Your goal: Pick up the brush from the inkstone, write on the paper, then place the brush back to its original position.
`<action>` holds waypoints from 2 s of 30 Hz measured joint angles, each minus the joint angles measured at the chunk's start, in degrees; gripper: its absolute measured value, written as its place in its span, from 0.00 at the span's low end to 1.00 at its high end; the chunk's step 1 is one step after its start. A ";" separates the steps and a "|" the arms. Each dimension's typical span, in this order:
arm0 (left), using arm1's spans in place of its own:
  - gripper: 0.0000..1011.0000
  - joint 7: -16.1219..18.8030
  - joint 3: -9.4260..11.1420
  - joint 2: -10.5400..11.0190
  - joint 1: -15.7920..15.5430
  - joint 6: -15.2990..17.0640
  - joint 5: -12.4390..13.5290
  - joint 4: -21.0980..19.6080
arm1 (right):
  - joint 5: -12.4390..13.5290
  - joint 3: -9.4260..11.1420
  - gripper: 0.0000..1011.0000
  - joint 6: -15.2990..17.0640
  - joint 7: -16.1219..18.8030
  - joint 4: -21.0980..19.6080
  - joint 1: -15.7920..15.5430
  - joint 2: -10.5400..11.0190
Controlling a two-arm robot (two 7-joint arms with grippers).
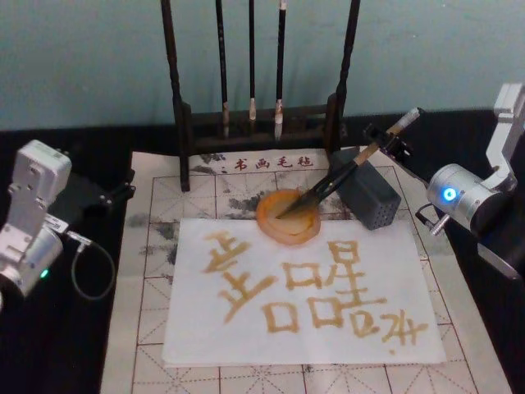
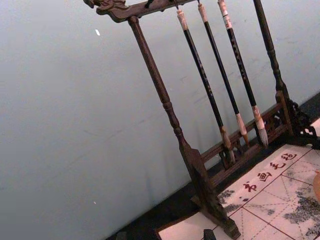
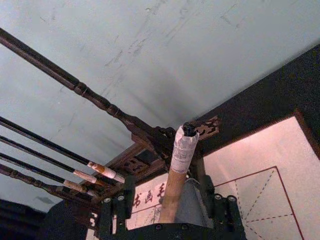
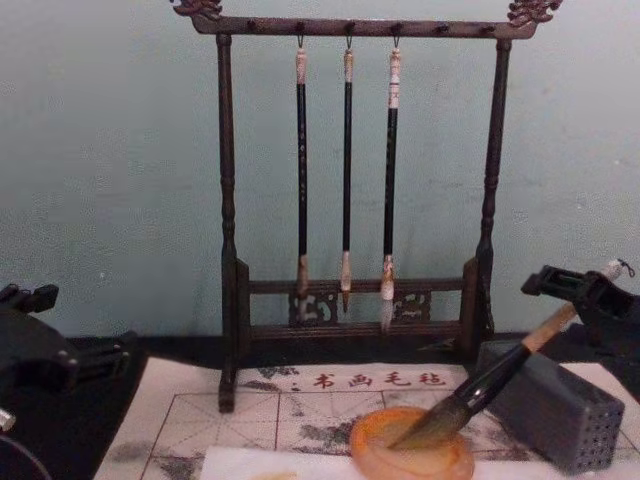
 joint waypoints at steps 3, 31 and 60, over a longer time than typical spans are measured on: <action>0.99 0.00 0.00 0.00 0.00 0.00 0.00 0.00 | 0.00 0.02 0.77 0.01 0.02 -0.01 -0.01 -0.02; 0.99 0.00 0.00 0.00 0.00 0.00 0.00 0.00 | -0.06 0.07 0.19 0.06 0.05 -0.01 -0.04 -0.03; 0.99 0.00 0.00 0.00 0.00 0.00 0.00 0.00 | -8.12 -3.78 0.19 -10.37 4.53 -8.09 -2.21 4.03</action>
